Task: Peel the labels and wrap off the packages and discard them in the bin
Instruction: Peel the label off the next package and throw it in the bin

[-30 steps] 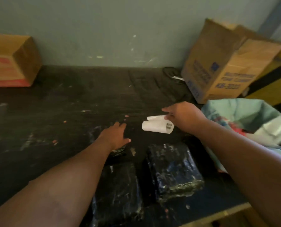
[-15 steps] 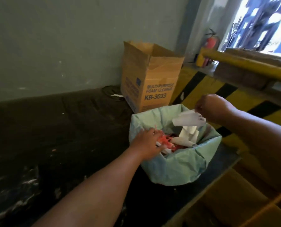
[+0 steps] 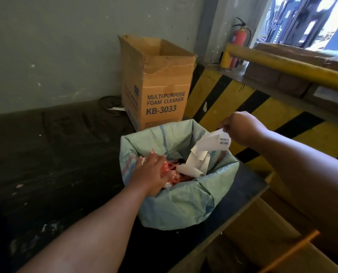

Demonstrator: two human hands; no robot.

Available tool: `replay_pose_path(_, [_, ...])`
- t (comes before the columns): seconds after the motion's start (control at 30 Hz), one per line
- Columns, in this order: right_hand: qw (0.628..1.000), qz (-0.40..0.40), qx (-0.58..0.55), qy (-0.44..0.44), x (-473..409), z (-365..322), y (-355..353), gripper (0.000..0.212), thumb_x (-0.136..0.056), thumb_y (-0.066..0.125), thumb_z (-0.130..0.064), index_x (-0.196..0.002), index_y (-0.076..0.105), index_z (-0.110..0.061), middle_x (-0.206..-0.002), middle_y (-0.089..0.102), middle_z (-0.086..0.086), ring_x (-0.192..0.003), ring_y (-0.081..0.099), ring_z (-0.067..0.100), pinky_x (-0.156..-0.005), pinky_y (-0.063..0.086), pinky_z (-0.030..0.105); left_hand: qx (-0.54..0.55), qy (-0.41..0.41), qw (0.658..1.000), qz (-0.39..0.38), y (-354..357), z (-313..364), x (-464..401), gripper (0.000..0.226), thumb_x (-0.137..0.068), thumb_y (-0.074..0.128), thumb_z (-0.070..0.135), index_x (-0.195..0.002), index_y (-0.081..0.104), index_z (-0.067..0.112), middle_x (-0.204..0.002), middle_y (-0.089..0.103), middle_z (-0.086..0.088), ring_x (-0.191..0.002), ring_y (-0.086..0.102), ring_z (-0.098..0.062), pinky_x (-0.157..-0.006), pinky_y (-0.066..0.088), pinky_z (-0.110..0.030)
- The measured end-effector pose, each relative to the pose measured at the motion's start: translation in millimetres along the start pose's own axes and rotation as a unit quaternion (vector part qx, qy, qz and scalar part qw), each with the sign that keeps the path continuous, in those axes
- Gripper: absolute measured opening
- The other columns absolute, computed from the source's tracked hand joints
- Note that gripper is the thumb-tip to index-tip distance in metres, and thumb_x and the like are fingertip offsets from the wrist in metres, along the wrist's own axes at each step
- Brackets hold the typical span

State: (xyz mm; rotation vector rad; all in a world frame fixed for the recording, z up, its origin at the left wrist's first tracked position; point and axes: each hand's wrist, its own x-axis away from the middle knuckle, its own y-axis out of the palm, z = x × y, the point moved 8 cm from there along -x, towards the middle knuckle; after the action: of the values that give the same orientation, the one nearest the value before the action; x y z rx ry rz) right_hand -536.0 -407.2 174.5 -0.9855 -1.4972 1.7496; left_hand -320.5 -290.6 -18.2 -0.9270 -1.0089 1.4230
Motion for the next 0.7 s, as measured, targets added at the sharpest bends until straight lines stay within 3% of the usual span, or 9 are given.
replay_pose_path(0.2, [0.998,0.001,-0.045,0.036,-10.0,16.1,15.3,0.015,-0.091,0.065,-0.012,-0.103,0.074,-0.015,-0.103,0.071,0.001,-0.090,0.065,0.014,-0.074,0.052,0.022,0.010,-0.022,0.999,0.023,-5.7,-0.4,0.9,0.071,-0.096,0.039,0.072,-0.157,0.030,0.036,-0.167,0.022,0.000,-0.156,0.009,-0.020,-0.124,-0.001,-0.049])
replay_pose_path(0.4, [0.998,-0.019,-0.049,0.038,-14.1,26.5,32.1,0.024,-0.093,0.062,-0.014,-0.115,0.072,-0.013,-0.109,0.071,0.005,-0.099,0.068,0.020,-0.081,0.054,0.025,0.015,-0.025,0.999,0.036,-9.4,-0.3,4.9,0.066,-0.098,0.042,0.067,-0.154,0.040,0.032,-0.164,0.031,-0.003,-0.155,0.016,-0.023,-0.125,0.005,-0.048])
replay_pose_path(0.57, [0.997,-0.039,-0.049,0.042,-14.3,27.0,39.1,0.017,-0.090,0.064,-0.007,-0.101,0.075,-0.014,-0.098,0.073,0.003,-0.090,0.071,0.016,-0.080,0.060,0.032,0.006,-0.025,0.999,0.035,-12.4,2.8,6.7,0.062,-0.097,0.044,0.066,-0.149,0.047,0.031,-0.156,0.040,0.000,-0.145,0.033,-0.024,-0.122,0.014,-0.044])
replay_pose_path(0.7, [0.997,-0.033,-0.055,0.041,-11.4,28.2,44.2,0.024,-0.090,0.061,-0.002,-0.106,0.073,-0.014,-0.102,0.071,0.003,-0.095,0.068,0.018,-0.085,0.058,0.033,0.003,-0.023,0.999,0.030,-11.1,1.0,7.0,0.058,-0.097,0.044,0.066,-0.142,0.053,0.030,-0.151,0.044,0.000,-0.142,0.036,-0.023,-0.120,0.016,-0.043])
